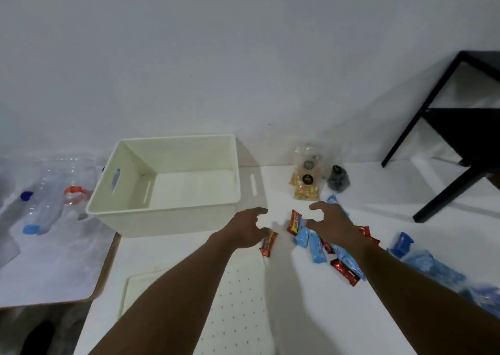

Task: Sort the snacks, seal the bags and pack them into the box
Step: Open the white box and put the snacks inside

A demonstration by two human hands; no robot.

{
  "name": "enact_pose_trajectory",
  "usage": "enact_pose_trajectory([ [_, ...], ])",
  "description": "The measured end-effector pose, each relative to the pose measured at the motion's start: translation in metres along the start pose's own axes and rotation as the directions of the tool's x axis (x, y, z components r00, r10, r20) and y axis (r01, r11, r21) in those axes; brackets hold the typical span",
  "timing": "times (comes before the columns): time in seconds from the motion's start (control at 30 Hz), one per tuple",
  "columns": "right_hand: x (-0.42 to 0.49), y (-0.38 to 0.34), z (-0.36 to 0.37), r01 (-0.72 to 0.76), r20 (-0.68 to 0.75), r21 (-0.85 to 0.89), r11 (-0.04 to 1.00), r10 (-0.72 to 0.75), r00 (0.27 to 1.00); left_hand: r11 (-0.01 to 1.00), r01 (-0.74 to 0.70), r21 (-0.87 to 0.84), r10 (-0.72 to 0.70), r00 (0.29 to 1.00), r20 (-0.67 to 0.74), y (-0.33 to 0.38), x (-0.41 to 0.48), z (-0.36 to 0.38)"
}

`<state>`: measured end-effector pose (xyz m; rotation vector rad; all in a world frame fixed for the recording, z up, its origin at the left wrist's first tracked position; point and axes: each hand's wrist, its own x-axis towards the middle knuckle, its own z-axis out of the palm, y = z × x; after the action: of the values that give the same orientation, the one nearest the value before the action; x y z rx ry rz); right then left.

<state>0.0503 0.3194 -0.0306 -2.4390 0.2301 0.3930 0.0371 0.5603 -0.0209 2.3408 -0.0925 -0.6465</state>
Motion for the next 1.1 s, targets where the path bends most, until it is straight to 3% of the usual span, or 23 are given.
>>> enact_pose_trajectory([
  [0.23, 0.061, 0.062, -0.066, -0.014, -0.063, 0.095, 0.995, 0.020, 0.998, 0.999, -0.030, 0.036, 0.032, 0.998, -0.057, 0.047, 0.085, 0.022],
  [0.5, 0.176, 0.125, -0.112, -0.011, -0.001, 0.222, 0.975, 0.011, 1.000, 0.997, 0.071, 0.004, -0.071, 0.994, -0.082, 0.071, 0.192, 0.051],
  [0.7, 0.254, 0.150, -0.108, 0.016, 0.048, 0.322, 0.947, -0.033, 0.998, 0.990, 0.140, -0.021, -0.142, 0.986, -0.085, 0.069, 0.258, 0.074],
  [0.9, 0.293, 0.156, -0.093, -0.045, 0.182, 0.441, 0.896, -0.040, 0.982, 0.992, 0.110, -0.067, -0.120, 0.977, -0.177, 0.073, 0.295, 0.090],
  [1.1, 0.283, 0.159, -0.080, -0.062, 0.156, 0.415, 0.908, -0.004, 0.988, 0.995, 0.098, -0.002, -0.095, 0.958, -0.271, 0.074, 0.293, 0.100],
])
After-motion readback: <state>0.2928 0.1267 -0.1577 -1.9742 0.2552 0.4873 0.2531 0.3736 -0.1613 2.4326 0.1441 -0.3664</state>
